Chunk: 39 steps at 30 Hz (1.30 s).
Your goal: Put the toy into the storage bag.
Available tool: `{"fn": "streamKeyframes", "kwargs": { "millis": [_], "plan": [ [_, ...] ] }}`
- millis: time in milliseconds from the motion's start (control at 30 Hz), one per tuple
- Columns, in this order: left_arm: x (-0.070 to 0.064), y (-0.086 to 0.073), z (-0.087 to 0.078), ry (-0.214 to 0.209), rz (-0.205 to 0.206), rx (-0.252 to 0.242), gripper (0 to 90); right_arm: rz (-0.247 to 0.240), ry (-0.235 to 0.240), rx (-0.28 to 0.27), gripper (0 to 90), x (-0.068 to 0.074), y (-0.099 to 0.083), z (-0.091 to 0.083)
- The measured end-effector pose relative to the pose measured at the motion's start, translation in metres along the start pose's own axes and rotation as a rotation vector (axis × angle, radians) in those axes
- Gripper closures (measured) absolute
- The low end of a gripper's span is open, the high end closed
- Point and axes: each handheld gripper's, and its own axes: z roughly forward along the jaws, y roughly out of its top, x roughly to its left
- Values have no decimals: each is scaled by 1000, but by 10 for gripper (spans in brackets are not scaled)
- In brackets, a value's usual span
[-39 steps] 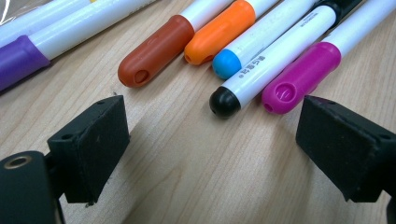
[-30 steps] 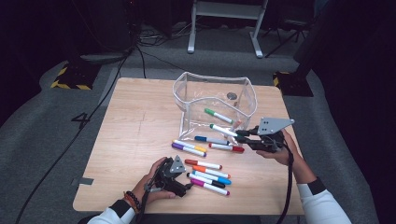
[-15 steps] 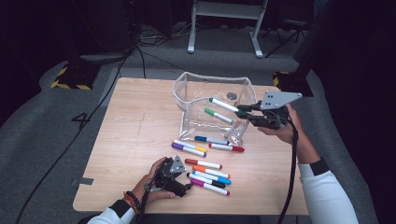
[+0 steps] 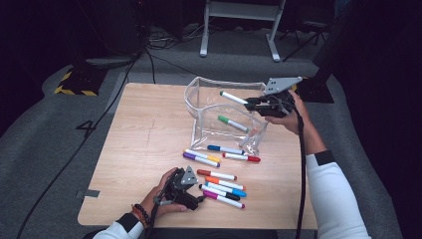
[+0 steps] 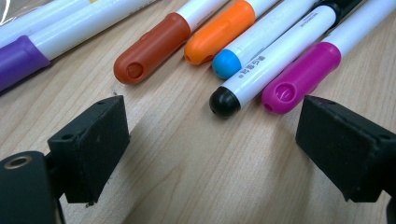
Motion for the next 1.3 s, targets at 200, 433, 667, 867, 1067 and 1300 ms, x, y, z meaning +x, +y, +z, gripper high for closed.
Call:
{"fn": "streamKeyframes", "kwargs": {
  "millis": [200,433,667,867,1067,1300],
  "plan": [
    [0,0,0,-1,-1,-1,99,55,-18,85,751,-13,-7,21],
    [0,0,0,0,-1,0,99,83,4,197,750,-17,-9,37],
    [0,-1,0,-1,2,-2,99,93,106,302,748,-15,-10,45],
    [0,-1,0,-1,1,-2,99,83,141,321,740,-11,-9,46],
    [0,-1,0,0,1,-1,99,87,79,294,630,-13,-9,41],
    [0,-1,0,-1,1,-1,99,128,16,182,540,-14,-8,14]
  ]
}}
